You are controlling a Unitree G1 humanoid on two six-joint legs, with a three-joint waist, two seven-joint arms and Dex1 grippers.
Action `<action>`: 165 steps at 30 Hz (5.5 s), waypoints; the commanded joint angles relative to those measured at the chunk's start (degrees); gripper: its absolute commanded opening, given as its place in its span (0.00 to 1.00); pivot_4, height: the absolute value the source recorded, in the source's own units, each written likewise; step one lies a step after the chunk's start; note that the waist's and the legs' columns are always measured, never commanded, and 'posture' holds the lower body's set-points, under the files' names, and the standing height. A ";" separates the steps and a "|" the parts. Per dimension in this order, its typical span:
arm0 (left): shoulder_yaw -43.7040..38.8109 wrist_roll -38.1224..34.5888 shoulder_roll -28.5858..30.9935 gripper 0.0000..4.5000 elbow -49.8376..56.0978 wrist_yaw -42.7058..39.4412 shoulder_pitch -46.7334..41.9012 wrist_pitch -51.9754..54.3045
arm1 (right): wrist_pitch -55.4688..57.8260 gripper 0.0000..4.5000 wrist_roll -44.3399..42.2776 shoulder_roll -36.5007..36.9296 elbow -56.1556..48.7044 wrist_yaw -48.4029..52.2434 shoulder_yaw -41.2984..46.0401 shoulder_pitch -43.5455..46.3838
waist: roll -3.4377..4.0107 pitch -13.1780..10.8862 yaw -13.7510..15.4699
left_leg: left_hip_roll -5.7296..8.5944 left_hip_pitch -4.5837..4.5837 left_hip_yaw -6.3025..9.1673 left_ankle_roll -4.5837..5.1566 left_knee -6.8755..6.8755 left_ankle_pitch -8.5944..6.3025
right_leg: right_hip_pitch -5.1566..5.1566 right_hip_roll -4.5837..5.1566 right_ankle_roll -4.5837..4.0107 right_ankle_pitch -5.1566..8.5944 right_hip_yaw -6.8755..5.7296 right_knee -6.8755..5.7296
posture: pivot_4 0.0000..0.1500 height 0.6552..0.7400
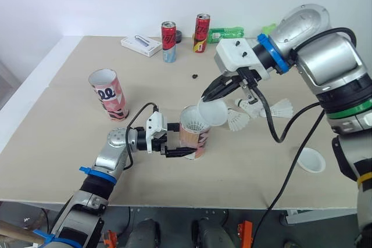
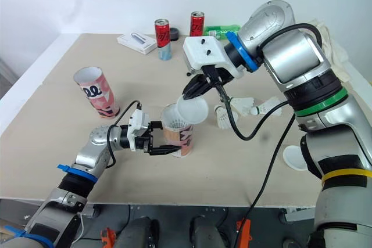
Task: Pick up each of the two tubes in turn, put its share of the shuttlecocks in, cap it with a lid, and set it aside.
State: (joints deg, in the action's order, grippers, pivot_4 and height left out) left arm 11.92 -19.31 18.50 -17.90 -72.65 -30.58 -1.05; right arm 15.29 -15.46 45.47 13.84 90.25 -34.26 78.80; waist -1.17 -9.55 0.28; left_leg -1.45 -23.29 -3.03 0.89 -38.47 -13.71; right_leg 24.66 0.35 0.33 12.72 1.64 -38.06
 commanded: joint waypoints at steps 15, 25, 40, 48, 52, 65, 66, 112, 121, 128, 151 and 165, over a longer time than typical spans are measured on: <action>1.31 0.93 1.91 0.78 1.32 -1.63 1.73 8.10 | -8.20 0.02 6.15 -7.71 1.13 2.25 -0.88 2.40 | 0.00 0.01 -0.14 | -0.15 0.03 0.07 0.04 0.01 -0.02 | 0.04 -0.17 -0.21 0.09 -0.06 -0.11 | 1.00 1.00; 1.19 1.04 2.01 0.78 1.72 -1.59 1.95 8.42 | -5.38 0.02 4.83 -9.53 -1.78 2.25 1.56 1.21 | 0.00 0.01 -0.14 | -0.14 0.02 0.08 0.04 0.02 -0.02 | 0.06 -0.17 -0.23 0.10 -0.08 -0.11 | 1.00 1.00; 0.91 1.08 2.41 0.78 2.56 -1.31 1.80 9.06 | -8.36 0.02 9.99 -8.34 -3.71 2.25 0.92 -3.49 | -0.02 0.03 -0.13 | -0.12 0.01 0.09 0.04 0.02 -0.03 | 0.05 -0.16 -0.22 0.11 -0.09 -0.11 | 1.00 1.00; 0.91 1.24 2.11 0.78 2.50 -1.05 1.80 8.87 | -8.66 0.02 9.17 -8.79 -4.75 2.25 0.91 -4.96 | -0.05 0.05 -0.13 | -0.12 0.04 0.10 0.04 0.02 -0.03 | 0.01 -0.15 -0.22 0.11 -0.10 -0.11 | 1.00 1.00; 0.91 1.25 2.10 0.78 2.72 -1.00 1.95 8.99 | -8.33 0.02 8.16 -8.73 -4.85 2.25 0.04 -6.47 | -0.13 0.11 -0.13 | -0.12 0.06 0.11 0.04 0.02 -0.03 | -0.02 -0.15 -0.22 0.11 -0.10 -0.10 | 1.00 1.00; 0.87 1.14 2.14 0.78 3.34 -1.06 2.52 9.33 | -5.48 0.71 9.38 -13.09 2.57 1.91 7.07 -2.81 | -0.19 0.20 -0.15 | -0.13 0.15 0.11 0.05 0.03 -0.04 | -0.09 -0.15 -0.24 0.12 -0.11 -0.11 | 1.00 1.00; 0.88 1.19 2.12 0.78 3.32 -1.08 2.55 9.30 | -5.49 0.71 9.29 -12.98 3.16 2.00 7.73 -2.21 | -0.19 0.20 -0.15 | -0.13 0.14 0.11 0.04 0.02 -0.04 | -0.09 -0.16 -0.25 0.12 -0.12 -0.11 | 1.00 1.00; 0.92 1.56 1.94 0.78 2.25 -0.92 1.96 8.77 | 2.66 0.01 -3.49 -2.14 -4.30 1.99 13.55 -6.27 | -0.41 0.66 0.04 | -0.25 0.29 0.15 0.14 0.06 -0.12 | -0.22 -0.06 -0.48 0.20 -0.22 -0.10 | 1.00 1.00; 0.80 1.44 2.36 0.78 1.65 -2.48 0.91 8.60 | 20.78 0.01 -17.79 9.70 -21.53 -5.94 33.94 -22.89 | -0.41 0.66 0.08 | -0.17 0.11 0.31 0.16 0.06 -0.39 | -0.22 0.10 -0.34 0.45 -0.29 -0.01 | 1.00 1.00; 0.42 0.68 2.33 0.78 0.18 -4.26 -0.94 9.34 | 26.87 0.01 -20.87 10.84 -35.56 -17.60 45.48 -52.83 | -0.45 0.67 0.06 | -0.15 0.10 0.60 0.15 0.03 -0.39 | -0.34 0.02 -0.06 0.70 -0.36 -0.02 | 1.00 1.00; -2.30 -0.21 8.06 1.00 8.65 -5.50 3.95 6.15 | 24.07 0.99 -16.70 3.42 -38.31 -30.14 36.11 -64.61 | -0.55 0.56 -0.05 | -0.08 0.01 0.69 0.16 0.02 -0.40 | -0.29 -0.18 0.15 0.80 -0.36 0.01 | 1.00 1.00; -18.95 -15.73 23.77 1.00 27.23 0.67 14.29 19.54 | 19.18 0.99 -10.93 -9.61 -33.32 -35.96 26.15 -57.26 | -0.61 0.47 -0.30 | -0.26 -0.01 0.76 0.13 0.03 -0.38 | -0.26 -0.04 -0.01 0.80 -0.50 -0.01 | 1.00 1.00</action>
State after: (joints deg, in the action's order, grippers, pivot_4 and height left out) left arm -3.60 -29.61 40.43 4.50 -72.98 -17.06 12.87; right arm 35.93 -26.81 36.60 -19.57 55.04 -8.27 20.33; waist -1.78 -9.08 -0.02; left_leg -1.70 -23.30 -2.27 1.02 -38.43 -14.09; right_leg 24.40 0.33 0.34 13.54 1.13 -38.07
